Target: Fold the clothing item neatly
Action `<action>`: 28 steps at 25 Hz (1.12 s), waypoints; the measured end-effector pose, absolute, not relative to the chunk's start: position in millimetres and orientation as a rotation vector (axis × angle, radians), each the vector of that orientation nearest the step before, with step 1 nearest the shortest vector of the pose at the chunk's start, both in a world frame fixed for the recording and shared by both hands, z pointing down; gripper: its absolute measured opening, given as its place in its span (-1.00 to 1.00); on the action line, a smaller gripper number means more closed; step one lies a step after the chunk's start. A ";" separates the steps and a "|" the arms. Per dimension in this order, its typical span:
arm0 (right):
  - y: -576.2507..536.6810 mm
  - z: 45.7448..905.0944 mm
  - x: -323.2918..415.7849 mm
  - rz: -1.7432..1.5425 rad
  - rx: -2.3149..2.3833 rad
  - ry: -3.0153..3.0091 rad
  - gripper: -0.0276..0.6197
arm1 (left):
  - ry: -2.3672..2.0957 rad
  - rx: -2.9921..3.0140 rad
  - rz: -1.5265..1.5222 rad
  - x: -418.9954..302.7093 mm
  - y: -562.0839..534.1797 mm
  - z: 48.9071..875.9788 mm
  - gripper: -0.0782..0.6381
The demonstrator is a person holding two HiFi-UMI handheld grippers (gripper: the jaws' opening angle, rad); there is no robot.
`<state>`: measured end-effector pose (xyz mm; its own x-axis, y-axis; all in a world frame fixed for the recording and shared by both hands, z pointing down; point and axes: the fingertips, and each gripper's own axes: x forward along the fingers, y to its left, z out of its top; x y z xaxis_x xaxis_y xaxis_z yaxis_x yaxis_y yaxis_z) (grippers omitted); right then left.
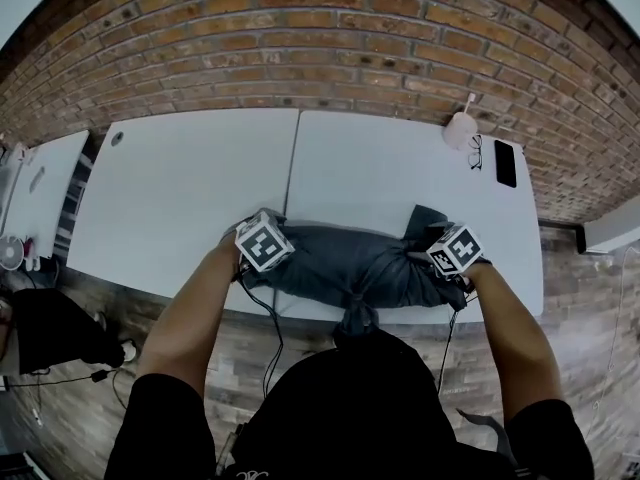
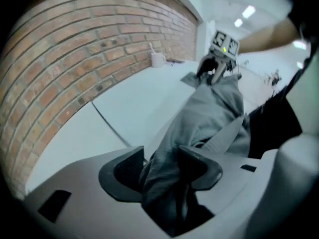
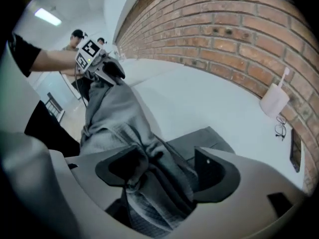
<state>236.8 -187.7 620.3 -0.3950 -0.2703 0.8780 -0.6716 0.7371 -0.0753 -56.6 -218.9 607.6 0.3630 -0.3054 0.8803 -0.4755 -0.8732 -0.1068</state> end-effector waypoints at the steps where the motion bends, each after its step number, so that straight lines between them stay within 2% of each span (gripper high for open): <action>1: -189.8 605.7 241.2 0.541 0.754 -2.017 0.21 | -0.738 2.453 1.397 -62.0 -222.9 592.5 -0.16; 2: -190.8 589.4 245.9 0.544 0.794 -2.057 0.27 | -0.781 2.466 1.272 -69.4 -227.3 574.5 -0.10; 6: -176.2 515.3 259.1 0.534 0.988 -2.243 0.27 | -1.101 2.544 0.913 -118.8 -234.8 494.4 -0.14; 8: -147.9 477.0 258.7 0.580 1.145 -2.375 0.27 | -1.207 2.557 0.748 -132.0 -212.6 469.9 -0.79; 10: -108.5 450.8 265.8 0.633 1.413 -2.465 0.25 | -1.218 2.560 0.665 -131.0 -177.5 465.8 -0.79; 11: -88.9 443.7 270.3 0.634 1.562 -2.470 -0.57 | -1.219 2.558 0.645 -128.5 -161.5 468.3 -0.79; 12: -70.9 441.5 270.0 0.610 1.662 -2.453 -0.93 | -1.224 2.556 0.636 -125.7 -147.7 471.8 -0.79; 16: -23.8 459.1 240.3 0.442 1.584 -2.338 -0.93 | -1.194 2.585 0.676 -107.5 -100.9 488.0 -0.79; 28: 41.6 427.8 232.1 0.359 1.551 -2.434 -0.93 | -1.132 2.476 0.533 -59.9 18.5 484.1 -0.79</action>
